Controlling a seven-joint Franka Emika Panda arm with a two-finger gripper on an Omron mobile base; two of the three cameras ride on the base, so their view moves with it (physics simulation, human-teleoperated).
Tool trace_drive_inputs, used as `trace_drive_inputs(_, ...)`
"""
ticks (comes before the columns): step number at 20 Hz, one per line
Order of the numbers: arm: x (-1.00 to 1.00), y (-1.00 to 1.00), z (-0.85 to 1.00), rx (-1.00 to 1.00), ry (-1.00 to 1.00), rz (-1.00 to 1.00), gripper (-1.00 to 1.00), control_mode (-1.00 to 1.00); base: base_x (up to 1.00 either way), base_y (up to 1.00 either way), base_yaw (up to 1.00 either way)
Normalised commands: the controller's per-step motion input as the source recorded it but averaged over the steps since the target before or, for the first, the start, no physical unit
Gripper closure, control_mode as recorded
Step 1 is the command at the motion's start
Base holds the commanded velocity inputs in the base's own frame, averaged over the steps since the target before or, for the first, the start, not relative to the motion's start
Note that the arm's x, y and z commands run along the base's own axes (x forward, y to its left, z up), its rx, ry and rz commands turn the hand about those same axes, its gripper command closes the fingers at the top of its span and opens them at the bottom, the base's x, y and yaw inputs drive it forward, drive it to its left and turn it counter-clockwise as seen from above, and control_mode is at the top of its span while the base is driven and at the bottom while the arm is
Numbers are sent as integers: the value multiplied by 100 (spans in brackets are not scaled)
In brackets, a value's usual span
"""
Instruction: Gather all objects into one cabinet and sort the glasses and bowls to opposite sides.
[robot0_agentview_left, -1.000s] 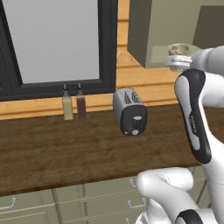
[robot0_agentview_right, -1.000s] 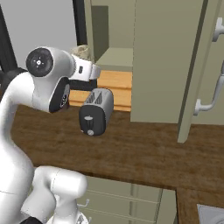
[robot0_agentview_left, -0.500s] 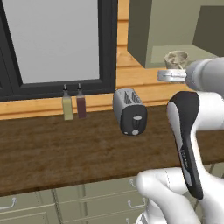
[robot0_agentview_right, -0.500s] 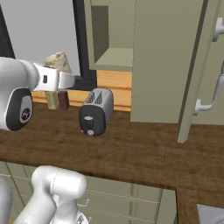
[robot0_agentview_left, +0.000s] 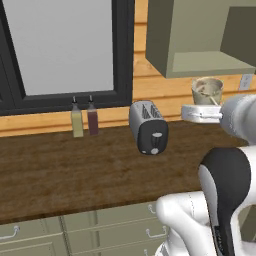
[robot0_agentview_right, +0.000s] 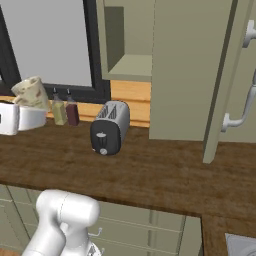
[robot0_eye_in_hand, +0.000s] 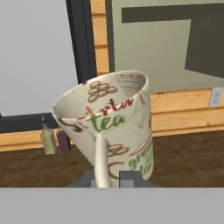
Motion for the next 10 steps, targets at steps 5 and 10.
trace_drive_inputs(5, -100, 15, 0, 18, 9, -4, 100, -100, 0, 0, 0)
trace_drive_inputs(10, -82, 2, 0, 16, 10, -2, 100, -100, 0, 0, 0)
